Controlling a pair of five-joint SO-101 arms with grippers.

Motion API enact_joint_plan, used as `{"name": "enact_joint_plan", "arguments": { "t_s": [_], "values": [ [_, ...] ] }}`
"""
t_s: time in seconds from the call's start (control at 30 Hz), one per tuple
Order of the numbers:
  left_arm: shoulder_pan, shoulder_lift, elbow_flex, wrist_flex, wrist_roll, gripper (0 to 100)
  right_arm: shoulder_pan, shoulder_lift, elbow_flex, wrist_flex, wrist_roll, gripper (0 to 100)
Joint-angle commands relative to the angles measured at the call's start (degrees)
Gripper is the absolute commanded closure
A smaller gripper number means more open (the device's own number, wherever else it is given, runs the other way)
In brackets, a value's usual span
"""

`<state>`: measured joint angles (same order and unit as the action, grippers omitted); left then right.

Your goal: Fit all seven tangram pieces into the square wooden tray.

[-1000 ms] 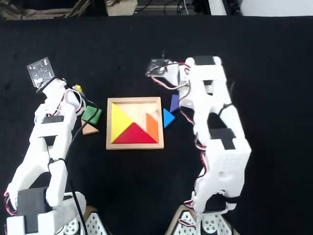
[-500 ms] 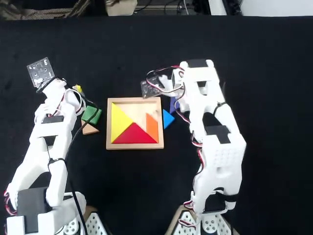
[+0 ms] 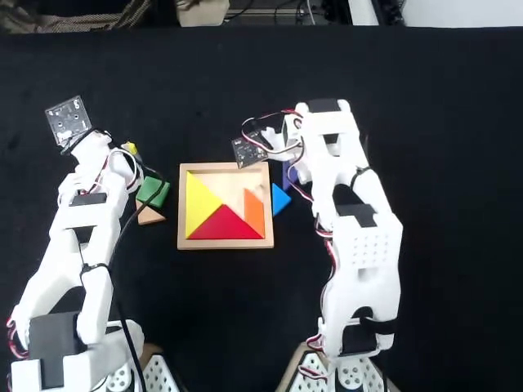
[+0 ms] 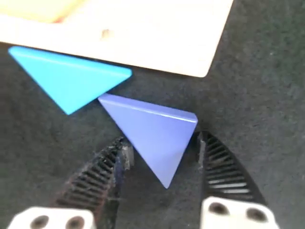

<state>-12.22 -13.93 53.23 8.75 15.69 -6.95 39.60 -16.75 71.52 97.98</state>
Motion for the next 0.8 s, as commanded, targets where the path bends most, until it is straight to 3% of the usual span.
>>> {"name": "enact_joint_plan", "arguments": {
  "t_s": [0.0,0.13,0.43,0.6,0.77],
  "values": [
    [-0.4,-0.3,-3.9,-1.2,-0.4,88,0.5,2.2,-2.5,-1.4,0.1,82.5],
    [-0.3,-0.3,-3.9,-1.1,-0.4,88,2.9,3.4,-4.5,-2.5,-3.8,99.2],
    [-0.3,-0.3,-3.9,-1.2,-0.4,88,7.9,3.0,-10.0,3.3,-23.6,98.8],
    [-0.3,-0.3,-3.9,-1.2,-0.4,88,7.7,3.2,-15.6,16.1,-39.4,98.8],
    [-0.2,-0.3,-3.8,-1.1,-0.4,88,10.0,3.6,-19.3,14.9,-61.3,98.8]
  ]
}}
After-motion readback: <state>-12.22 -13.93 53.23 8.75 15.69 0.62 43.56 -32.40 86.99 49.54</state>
